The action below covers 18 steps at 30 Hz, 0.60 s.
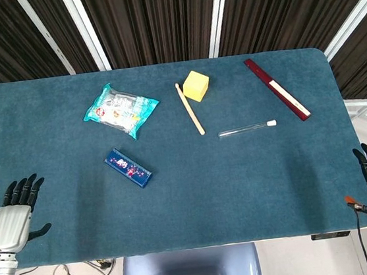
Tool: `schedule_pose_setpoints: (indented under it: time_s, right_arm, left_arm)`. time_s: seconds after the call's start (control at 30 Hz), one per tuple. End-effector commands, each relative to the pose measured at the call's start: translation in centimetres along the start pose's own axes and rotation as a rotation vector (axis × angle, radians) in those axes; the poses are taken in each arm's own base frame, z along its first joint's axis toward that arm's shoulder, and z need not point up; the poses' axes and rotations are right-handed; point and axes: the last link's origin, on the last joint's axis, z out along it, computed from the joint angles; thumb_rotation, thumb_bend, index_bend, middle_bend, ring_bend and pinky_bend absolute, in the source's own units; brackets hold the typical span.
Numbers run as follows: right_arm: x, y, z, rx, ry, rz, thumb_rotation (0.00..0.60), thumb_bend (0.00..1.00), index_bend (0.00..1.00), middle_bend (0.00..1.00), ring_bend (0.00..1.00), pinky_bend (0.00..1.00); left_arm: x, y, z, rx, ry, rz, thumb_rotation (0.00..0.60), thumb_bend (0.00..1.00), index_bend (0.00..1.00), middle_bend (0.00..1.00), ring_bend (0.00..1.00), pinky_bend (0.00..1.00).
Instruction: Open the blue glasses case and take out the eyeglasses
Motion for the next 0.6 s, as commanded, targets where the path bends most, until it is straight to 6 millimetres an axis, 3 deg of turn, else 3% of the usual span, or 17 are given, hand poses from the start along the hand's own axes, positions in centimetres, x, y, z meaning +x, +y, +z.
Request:
schedule_pose_setpoints:
  time_s: [0.03, 0.2, 0.4, 0.6]
  right_arm:
    - [0.0, 0.0, 0.0, -0.002, -0.003, 0.002, 0.600, 0.12, 0.00, 0.00, 0.00, 0.19]
    - [-0.1, 0.0, 0.0, -0.005, -0.009, 0.010, 0.600, 0.12, 0.00, 0.00, 0.00, 0.19]
    - [-0.1, 0.2, 0.1, -0.013, -0.018, 0.021, 0.600, 0.12, 0.00, 0.00, 0.00, 0.19]
    - [-0.1, 0.4, 0.2, -0.026, -0.024, 0.026, 0.600, 0.12, 0.00, 0.00, 0.00, 0.19]
  left_arm:
    - [0.1, 0.2, 0.3, -0.007, -0.009, 0.000, 0.600, 0.00, 0.00, 0.00, 0.00, 0.00]
    - [0.9, 1.5, 1.7, -0.058, -0.029, 0.001, 0.600, 0.00, 0.00, 0.00, 0.00, 0.00]
    - [1.9, 5.4, 6.3, -0.216, -0.096, 0.071, 0.600, 0.05, 0.00, 0.00, 0.00, 0.00]
    - [1.3, 9.6, 11.3, -0.345, -0.194, 0.167, 0.600, 0.07, 0.00, 0.00, 0.00, 0.00]
